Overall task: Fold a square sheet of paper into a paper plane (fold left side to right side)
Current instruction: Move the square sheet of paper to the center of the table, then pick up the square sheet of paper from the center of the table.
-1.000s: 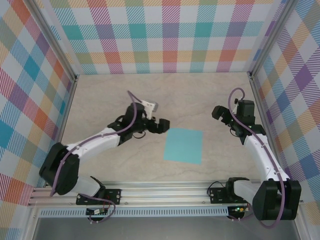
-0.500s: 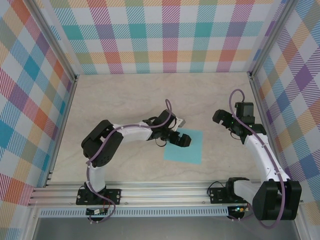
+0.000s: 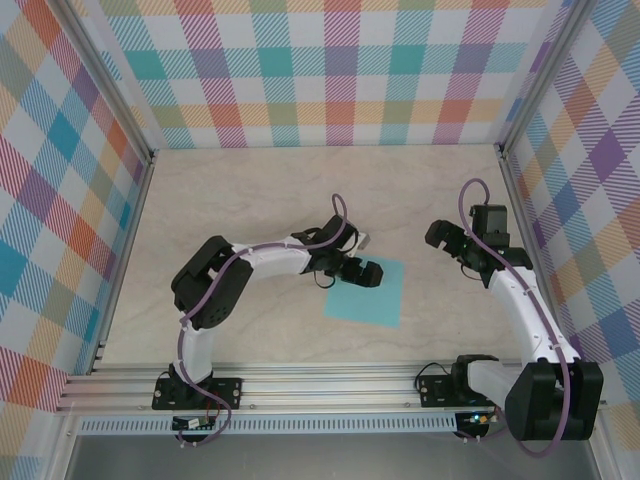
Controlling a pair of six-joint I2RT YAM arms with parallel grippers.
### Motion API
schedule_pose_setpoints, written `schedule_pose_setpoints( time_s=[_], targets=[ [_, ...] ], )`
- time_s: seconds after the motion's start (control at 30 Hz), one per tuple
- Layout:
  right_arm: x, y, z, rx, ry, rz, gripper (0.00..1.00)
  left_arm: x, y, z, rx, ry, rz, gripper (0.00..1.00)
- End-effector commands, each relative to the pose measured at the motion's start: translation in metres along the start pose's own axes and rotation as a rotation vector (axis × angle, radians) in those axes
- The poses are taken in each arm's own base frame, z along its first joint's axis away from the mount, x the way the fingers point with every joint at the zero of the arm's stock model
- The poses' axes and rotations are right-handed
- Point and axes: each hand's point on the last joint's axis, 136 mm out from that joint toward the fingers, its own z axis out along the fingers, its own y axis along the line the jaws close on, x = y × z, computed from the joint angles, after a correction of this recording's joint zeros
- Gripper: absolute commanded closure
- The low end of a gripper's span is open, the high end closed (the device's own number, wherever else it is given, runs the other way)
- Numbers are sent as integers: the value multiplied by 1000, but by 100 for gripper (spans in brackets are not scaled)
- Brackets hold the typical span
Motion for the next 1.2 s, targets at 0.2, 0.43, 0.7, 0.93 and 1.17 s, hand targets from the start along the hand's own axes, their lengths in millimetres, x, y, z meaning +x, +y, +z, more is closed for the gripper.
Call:
schedule_pose_setpoints(
  time_s=[0.2, 0.43, 0.7, 0.93, 1.17],
  targets=[
    [-7, 13, -3, -50, 11, 29, 0, -23, 68, -9, -147, -22, -122, 0],
    [4, 23, 6, -112, 80, 32, 0, -47, 73, -26, -120, -67, -139, 0],
    [23, 46, 40, -151, 243, 25, 3, -55, 53, -77, -91, -156, -105, 0],
    [52, 91, 90, -73, 374, -114, 0, -6, 61, -86, -93, -75, -157, 0],
    [74, 120, 125, -3, 453, -209, 0, 18, 68, -65, -61, -22, -236, 2]
  ],
)
